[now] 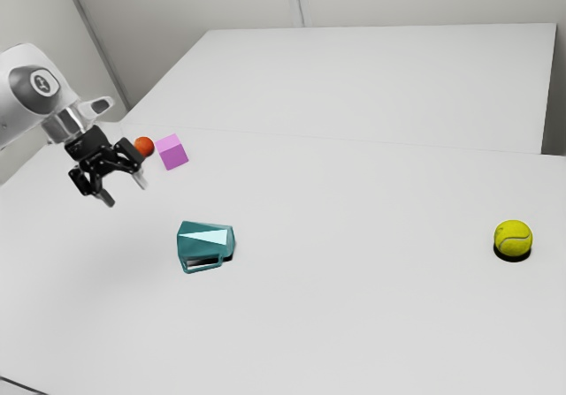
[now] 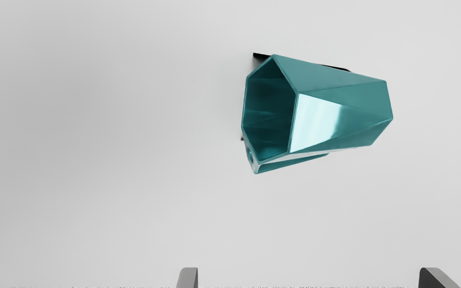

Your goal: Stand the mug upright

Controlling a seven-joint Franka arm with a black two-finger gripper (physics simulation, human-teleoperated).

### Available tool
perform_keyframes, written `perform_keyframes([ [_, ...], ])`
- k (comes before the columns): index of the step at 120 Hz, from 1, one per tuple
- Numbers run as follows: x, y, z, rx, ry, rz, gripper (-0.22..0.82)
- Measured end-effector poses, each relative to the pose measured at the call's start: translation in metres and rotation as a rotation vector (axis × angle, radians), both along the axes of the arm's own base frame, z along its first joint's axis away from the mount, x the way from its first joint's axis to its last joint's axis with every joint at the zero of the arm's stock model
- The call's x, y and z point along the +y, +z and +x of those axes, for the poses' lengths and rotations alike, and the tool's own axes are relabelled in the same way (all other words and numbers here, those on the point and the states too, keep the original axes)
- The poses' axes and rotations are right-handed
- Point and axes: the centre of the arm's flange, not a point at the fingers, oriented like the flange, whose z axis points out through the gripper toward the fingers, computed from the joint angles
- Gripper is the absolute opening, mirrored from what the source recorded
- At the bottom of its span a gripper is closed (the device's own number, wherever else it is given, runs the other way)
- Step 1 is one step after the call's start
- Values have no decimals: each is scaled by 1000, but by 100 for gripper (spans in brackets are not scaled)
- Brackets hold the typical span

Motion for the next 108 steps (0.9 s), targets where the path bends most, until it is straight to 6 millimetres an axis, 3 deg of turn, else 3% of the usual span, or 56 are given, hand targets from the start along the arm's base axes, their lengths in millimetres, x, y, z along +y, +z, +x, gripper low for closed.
perform_keyframes([
  [17, 2, -48, 0, 77, 58, -116, 60],
  [34, -7, -82, 12, 119, 80, -191, 60],
  [61, -8, -112, 36, 121, 129, -271, 60],
  [108, -31, -154, 43, 148, 213, -440, 60],
])
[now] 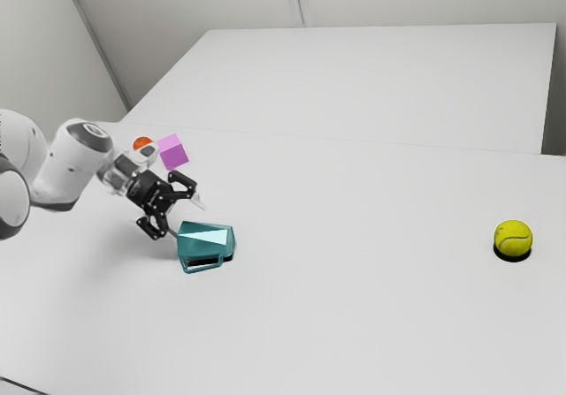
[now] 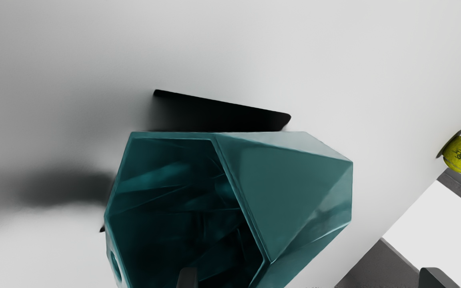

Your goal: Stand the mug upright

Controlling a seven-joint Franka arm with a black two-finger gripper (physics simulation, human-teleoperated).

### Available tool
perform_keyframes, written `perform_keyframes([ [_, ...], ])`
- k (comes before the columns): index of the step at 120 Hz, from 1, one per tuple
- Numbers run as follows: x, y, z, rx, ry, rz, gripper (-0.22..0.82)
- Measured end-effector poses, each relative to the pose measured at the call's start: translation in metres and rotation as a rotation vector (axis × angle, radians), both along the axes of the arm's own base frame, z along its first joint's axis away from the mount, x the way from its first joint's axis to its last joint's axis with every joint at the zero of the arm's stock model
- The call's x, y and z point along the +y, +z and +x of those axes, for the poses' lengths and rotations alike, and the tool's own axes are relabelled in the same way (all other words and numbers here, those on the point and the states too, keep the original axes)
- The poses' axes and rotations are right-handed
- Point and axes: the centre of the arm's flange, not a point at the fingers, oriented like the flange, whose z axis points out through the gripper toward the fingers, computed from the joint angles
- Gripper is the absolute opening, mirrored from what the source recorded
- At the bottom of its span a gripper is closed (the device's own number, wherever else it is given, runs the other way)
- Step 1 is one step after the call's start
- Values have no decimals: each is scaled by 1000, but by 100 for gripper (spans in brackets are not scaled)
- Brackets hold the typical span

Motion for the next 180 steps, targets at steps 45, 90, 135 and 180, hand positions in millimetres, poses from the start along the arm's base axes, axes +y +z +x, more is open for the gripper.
perform_keyframes([
  [45, -15, -8, 10, 6, 11, -28, 15],
  [90, -31, 3, 22, -8, -12, -16, -14],
  [135, -42, 24, 25, -28, -62, 66, -17],
  [180, -105, 108, 30, -254, -437, 582, -17],
])
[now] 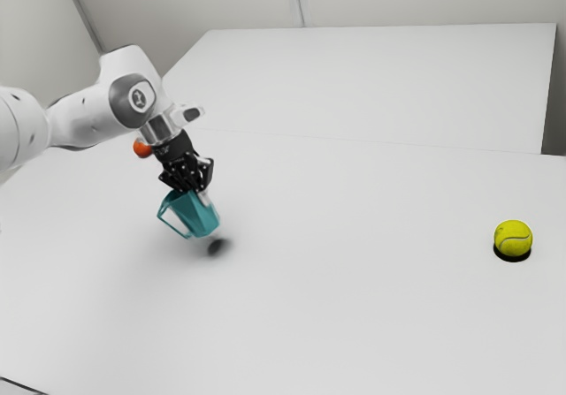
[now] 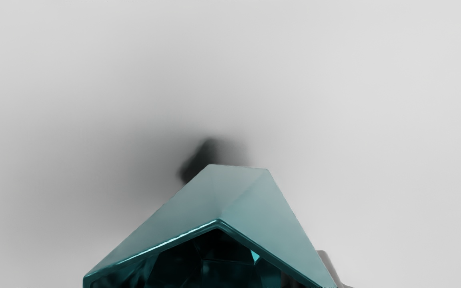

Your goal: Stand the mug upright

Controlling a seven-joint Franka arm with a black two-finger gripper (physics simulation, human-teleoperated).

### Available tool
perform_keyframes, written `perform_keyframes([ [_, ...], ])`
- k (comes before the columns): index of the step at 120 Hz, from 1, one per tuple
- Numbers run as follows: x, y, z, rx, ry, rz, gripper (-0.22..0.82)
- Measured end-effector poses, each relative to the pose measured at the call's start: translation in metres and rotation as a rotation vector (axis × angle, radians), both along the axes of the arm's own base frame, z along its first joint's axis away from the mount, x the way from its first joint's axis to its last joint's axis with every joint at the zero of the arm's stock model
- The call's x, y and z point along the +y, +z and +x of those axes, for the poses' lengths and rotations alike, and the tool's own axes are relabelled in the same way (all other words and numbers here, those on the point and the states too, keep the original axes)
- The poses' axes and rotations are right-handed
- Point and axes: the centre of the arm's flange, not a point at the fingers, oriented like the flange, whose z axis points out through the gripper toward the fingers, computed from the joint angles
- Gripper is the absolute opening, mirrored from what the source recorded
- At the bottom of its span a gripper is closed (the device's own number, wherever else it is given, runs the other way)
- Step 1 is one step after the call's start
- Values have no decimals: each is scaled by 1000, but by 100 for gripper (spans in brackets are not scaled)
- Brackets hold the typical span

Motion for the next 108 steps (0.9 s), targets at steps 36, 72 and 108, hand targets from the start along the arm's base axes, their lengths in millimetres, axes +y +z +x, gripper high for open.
perform_keyframes([
  [36, -18, -3, -18, -154, -121, 248, -17],
  [72, -17, -26, -15, -184, -103, 272, -17],
  [108, -17, -54, -10, -153, -83, 266, -17],
])
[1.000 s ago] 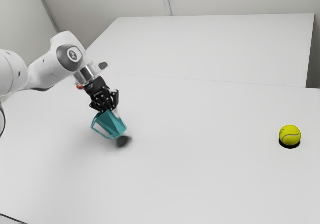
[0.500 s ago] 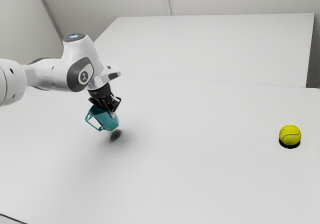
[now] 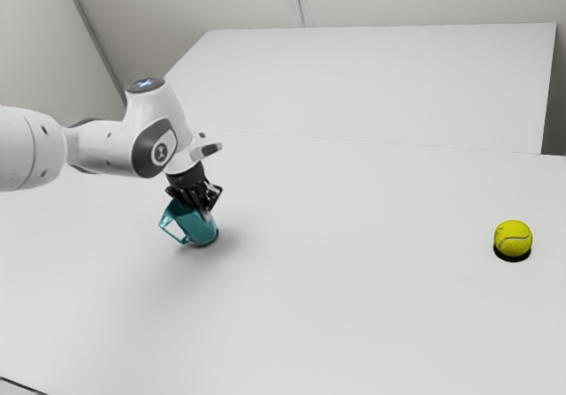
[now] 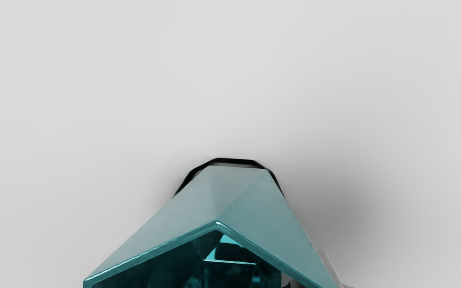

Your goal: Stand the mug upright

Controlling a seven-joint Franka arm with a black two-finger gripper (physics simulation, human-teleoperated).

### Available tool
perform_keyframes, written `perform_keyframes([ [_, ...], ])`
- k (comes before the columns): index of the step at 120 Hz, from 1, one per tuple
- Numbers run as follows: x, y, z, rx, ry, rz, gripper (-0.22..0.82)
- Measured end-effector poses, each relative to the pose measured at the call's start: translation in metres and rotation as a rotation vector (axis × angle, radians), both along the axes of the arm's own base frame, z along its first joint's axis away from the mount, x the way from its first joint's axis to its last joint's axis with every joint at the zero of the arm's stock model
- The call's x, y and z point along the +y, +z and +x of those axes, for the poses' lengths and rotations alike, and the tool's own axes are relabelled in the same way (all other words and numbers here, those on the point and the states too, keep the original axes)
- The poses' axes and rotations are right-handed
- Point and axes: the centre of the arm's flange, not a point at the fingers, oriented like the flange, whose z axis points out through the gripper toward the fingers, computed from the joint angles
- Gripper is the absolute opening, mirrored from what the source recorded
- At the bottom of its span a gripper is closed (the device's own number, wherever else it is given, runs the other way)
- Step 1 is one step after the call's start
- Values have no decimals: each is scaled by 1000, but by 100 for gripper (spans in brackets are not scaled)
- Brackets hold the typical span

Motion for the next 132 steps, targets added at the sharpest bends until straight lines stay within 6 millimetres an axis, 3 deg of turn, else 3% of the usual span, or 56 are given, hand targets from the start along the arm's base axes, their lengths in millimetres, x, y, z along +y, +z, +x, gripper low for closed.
perform_keyframes([
  [11, 0, -2, 1, 1, 5, -1, -16],
  [34, -11, 9, 2, -15, -10, -4, 25],
  [56, -11, 32, 0, -44, -9, 1, 46],
  [79, -8, 78, -6, -104, -3, 9, 54],
  [107, -3, 152, 12, -168, 3, 23, 58],
  [132, 2, 211, 14, -159, 4, 60, 60],
])
